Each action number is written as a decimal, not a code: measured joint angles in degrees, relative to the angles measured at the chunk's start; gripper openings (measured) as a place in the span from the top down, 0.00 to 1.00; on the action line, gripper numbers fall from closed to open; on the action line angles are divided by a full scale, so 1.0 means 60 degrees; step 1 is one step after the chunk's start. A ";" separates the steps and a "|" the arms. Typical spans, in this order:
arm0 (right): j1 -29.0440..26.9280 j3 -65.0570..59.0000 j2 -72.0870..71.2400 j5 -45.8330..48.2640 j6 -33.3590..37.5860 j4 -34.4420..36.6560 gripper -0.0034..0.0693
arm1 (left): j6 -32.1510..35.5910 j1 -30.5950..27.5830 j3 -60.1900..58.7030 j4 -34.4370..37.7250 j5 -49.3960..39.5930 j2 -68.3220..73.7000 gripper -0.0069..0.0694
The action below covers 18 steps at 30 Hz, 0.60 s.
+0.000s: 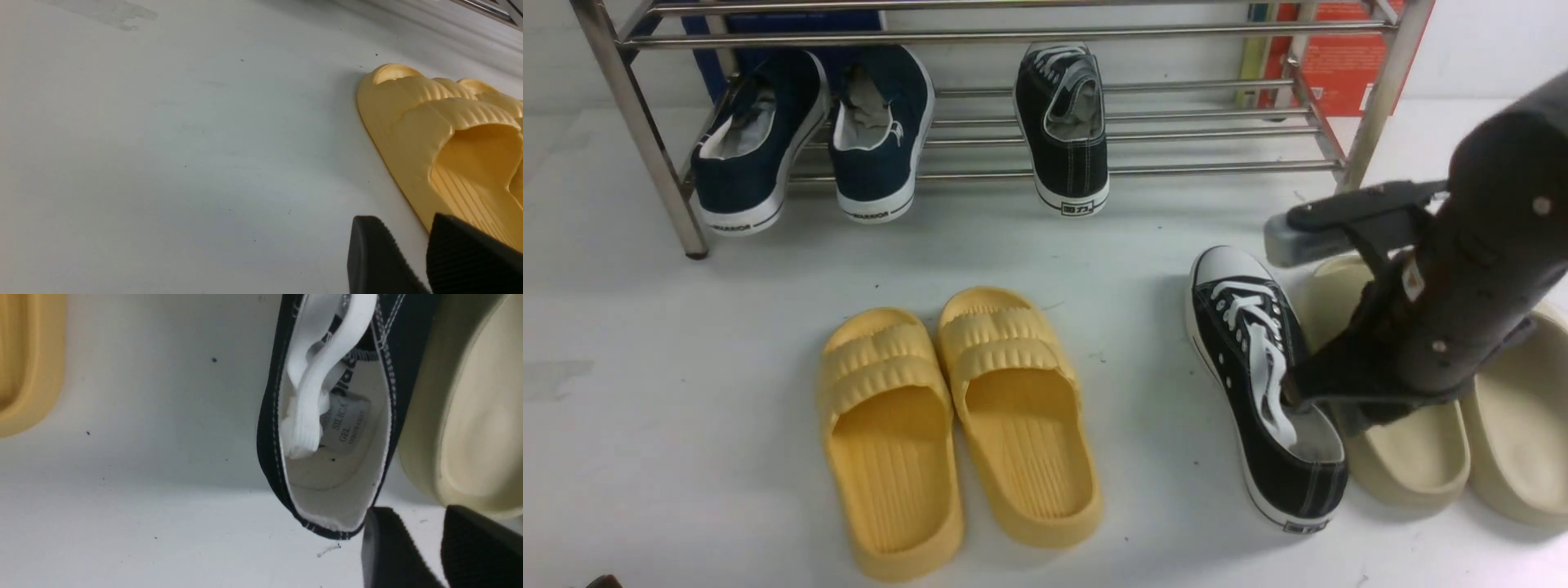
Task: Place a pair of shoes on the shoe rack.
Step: Use the right arm to grab the shoe closest to it
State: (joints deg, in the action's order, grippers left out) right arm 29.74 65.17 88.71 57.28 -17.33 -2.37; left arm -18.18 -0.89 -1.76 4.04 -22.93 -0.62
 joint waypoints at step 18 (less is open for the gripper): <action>-0.0400 -0.0516 0.1887 -0.1844 -0.0491 0.0009 0.56 | 0.0000 0.0000 0.0000 0.0000 0.0000 0.0000 0.62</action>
State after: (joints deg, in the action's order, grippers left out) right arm 27.35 62.07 100.03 46.22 -20.27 -2.31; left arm -18.18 -0.89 -1.76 4.04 -22.93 -0.62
